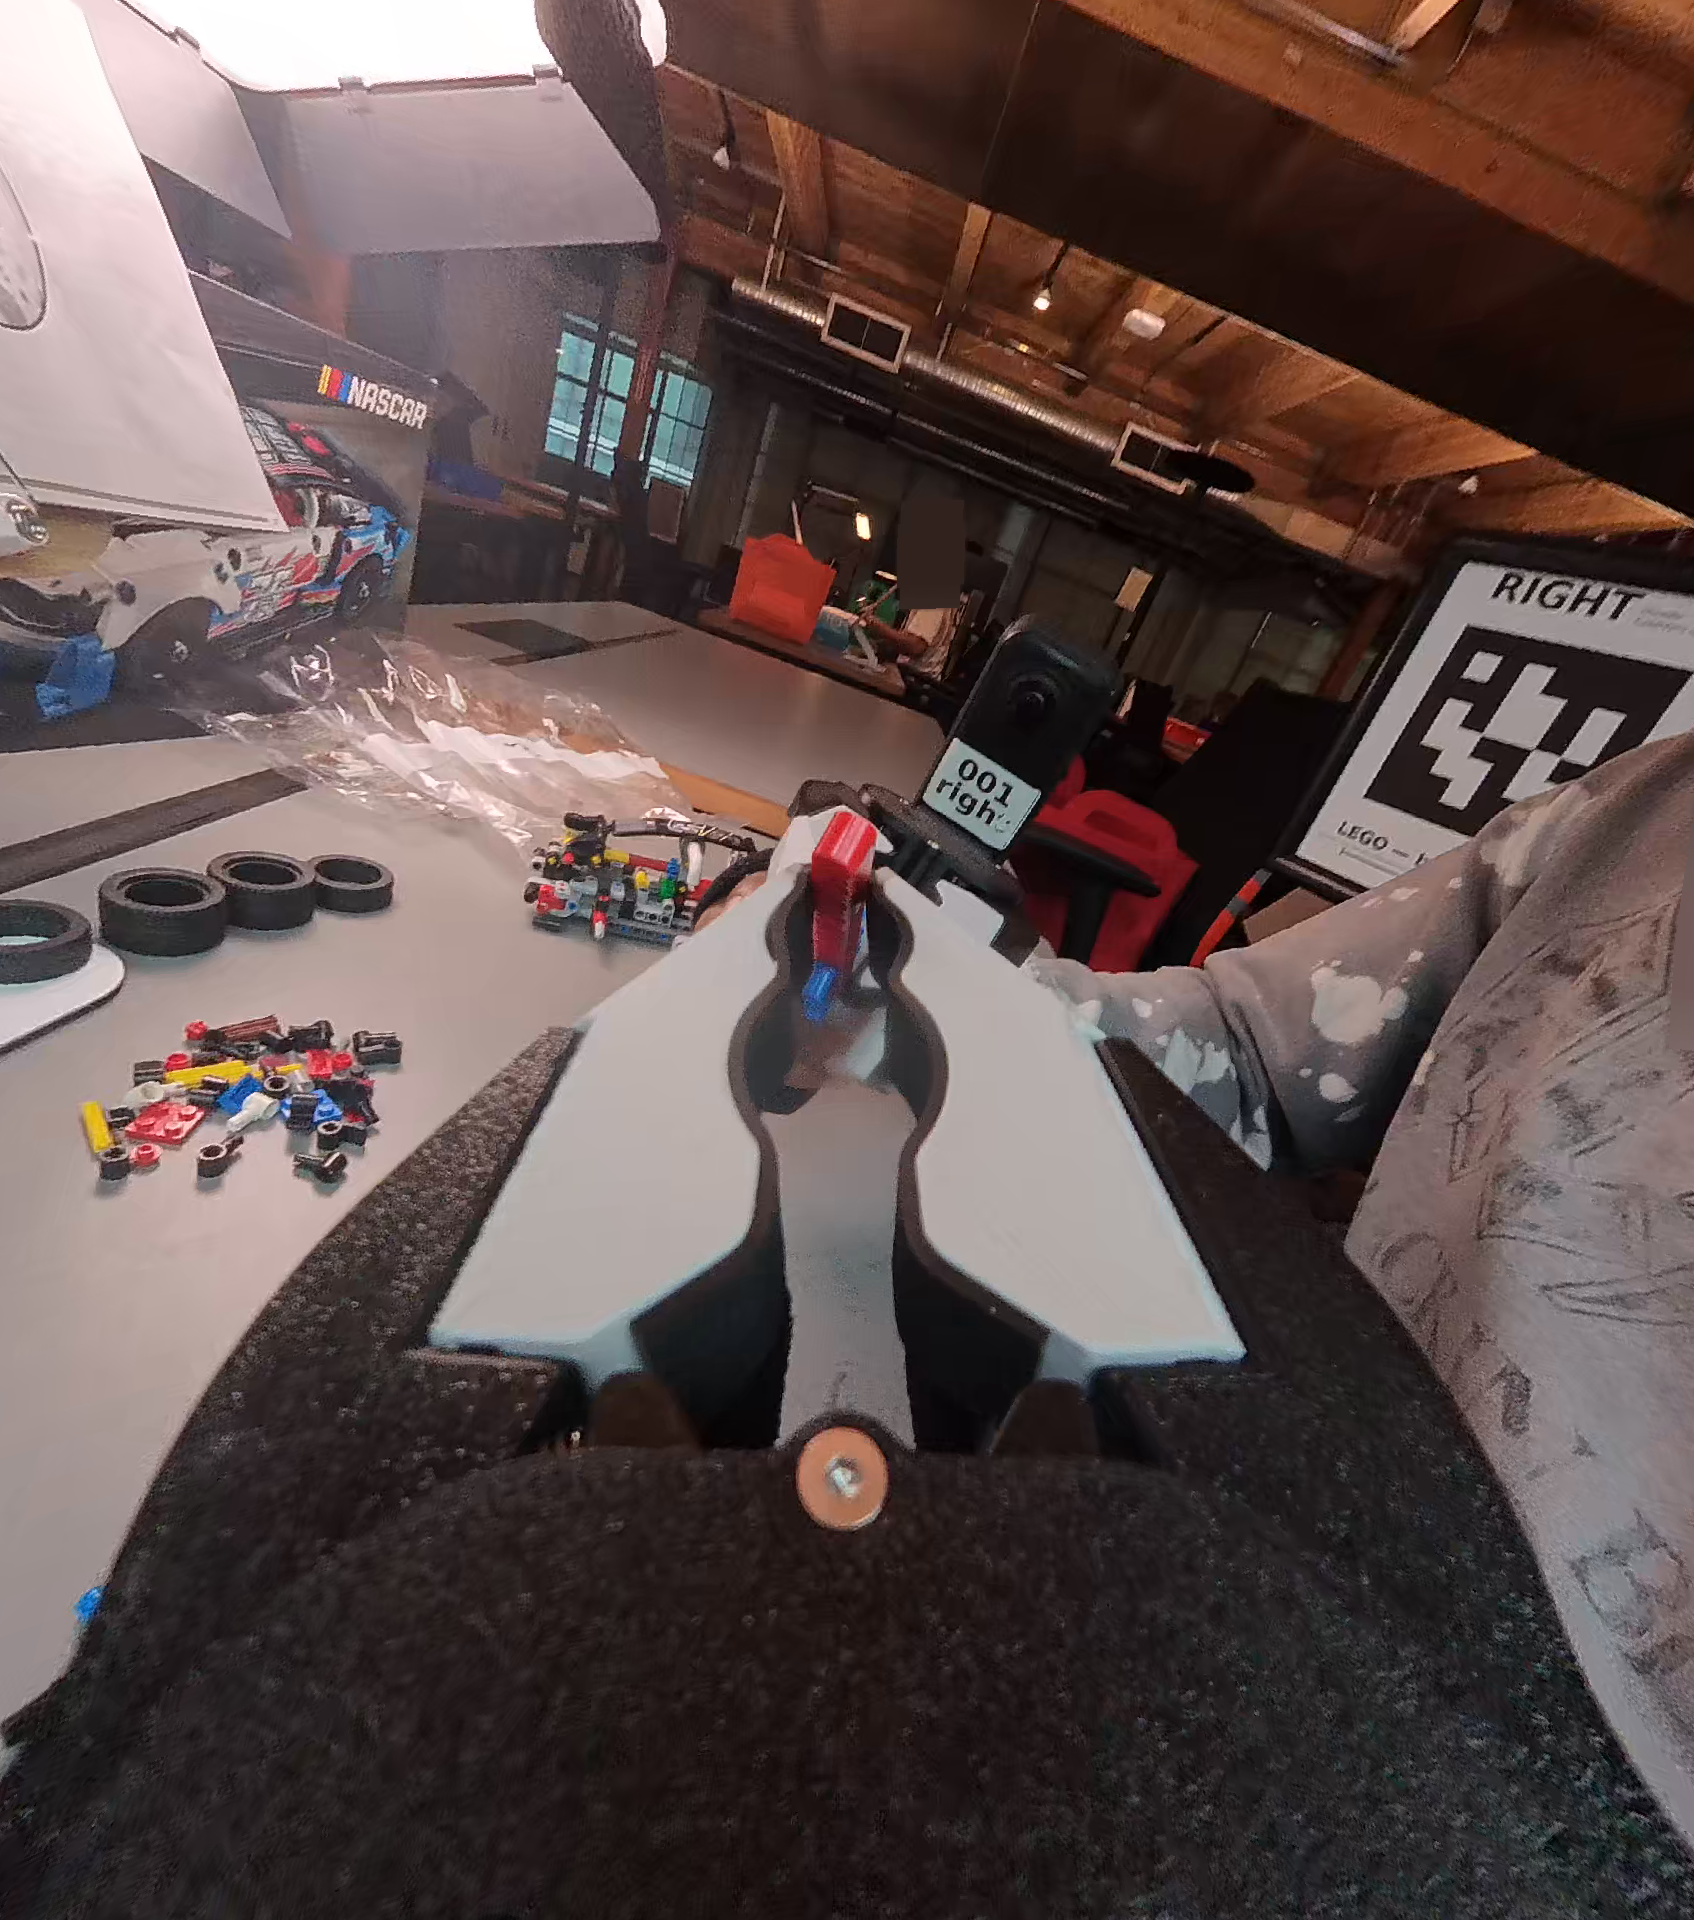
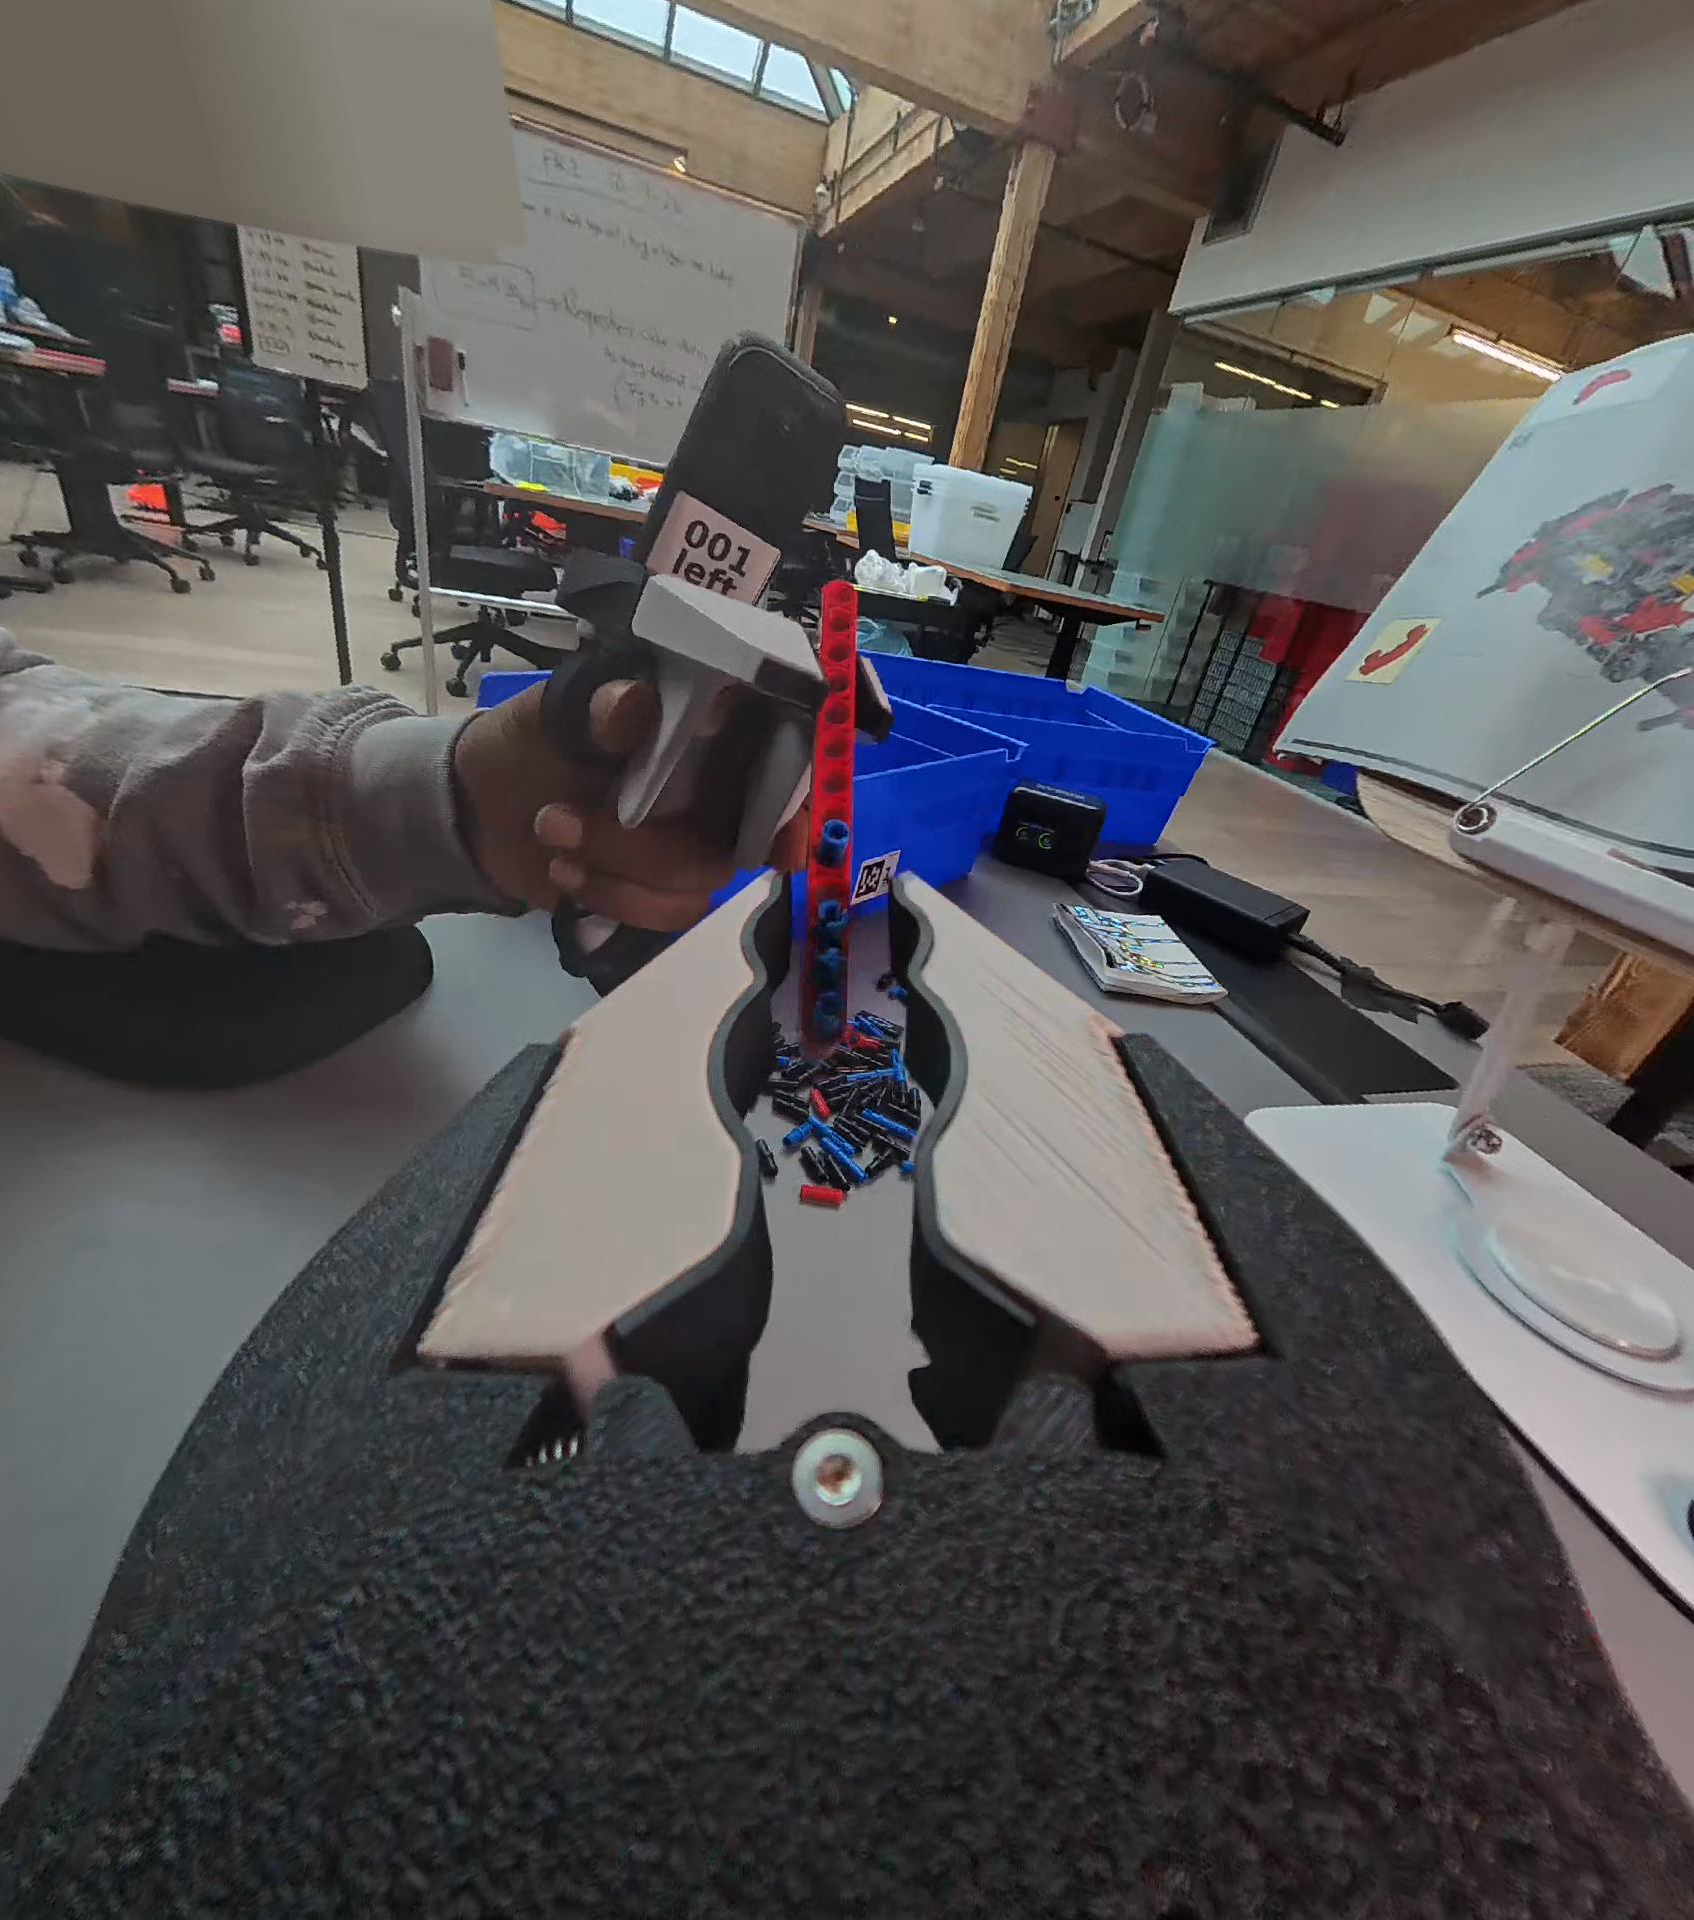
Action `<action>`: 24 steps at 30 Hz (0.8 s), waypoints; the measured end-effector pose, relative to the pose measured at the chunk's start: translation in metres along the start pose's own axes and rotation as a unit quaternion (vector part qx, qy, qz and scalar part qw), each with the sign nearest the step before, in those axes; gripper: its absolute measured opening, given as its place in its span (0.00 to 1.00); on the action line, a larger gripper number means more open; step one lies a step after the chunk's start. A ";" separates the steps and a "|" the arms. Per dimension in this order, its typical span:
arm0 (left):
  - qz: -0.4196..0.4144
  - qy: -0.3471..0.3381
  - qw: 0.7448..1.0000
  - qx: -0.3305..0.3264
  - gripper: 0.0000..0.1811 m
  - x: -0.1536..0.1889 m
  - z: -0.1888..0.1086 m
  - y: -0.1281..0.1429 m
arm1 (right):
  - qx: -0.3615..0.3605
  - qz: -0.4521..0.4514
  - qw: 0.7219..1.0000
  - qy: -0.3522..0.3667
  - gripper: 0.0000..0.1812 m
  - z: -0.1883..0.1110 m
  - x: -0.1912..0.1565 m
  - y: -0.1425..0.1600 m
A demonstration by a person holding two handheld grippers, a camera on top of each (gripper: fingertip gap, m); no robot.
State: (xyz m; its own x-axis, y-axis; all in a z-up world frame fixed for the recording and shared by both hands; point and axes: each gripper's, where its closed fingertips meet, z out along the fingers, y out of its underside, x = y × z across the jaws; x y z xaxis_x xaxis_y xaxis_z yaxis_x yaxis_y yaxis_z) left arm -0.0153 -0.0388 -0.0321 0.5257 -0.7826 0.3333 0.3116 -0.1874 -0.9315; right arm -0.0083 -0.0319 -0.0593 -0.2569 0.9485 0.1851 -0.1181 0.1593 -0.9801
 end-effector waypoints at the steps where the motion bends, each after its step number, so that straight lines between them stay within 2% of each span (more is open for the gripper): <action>1: -0.008 0.000 1.000 0.008 0.04 -0.001 -0.001 -0.002 | -0.002 0.000 1.000 -0.001 0.11 0.000 0.000 0.001; 5: -0.033 0.005 0.999 0.035 0.04 -0.006 -0.005 -0.007 | 0.001 0.014 1.000 -0.001 0.10 -0.001 0.002 0.002; 7: -0.051 0.012 0.997 0.051 0.04 -0.007 -0.006 -0.009 | 0.007 0.021 1.000 0.001 0.04 -0.001 0.003 0.000; 10: -0.071 0.024 0.996 0.058 0.04 -0.008 -0.005 -0.007 | 0.039 0.079 0.996 -0.017 0.04 -0.007 0.006 -0.011; 14: -0.069 0.014 0.997 0.025 0.00 -0.012 -0.002 0.008 | 0.124 0.197 0.972 -0.034 0.03 -0.023 0.024 -0.034; 19: -0.064 0.002 0.998 0.006 0.00 -0.014 0.002 0.014 | 0.149 0.260 0.952 -0.055 0.04 -0.035 0.035 -0.040; 24: -0.075 -0.002 0.997 0.017 0.08 -0.013 0.003 0.010 | 0.167 0.327 0.927 -0.082 0.04 -0.033 0.036 -0.039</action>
State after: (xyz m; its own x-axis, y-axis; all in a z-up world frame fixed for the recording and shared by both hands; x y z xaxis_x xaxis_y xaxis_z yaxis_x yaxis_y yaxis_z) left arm -0.0165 -0.0283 -0.0449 0.4742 -0.7456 0.4682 0.4133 -0.2811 -0.8661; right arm 0.0187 0.0046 -0.0166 -0.5167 0.7538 -0.4060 -0.1687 -0.5545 -0.8149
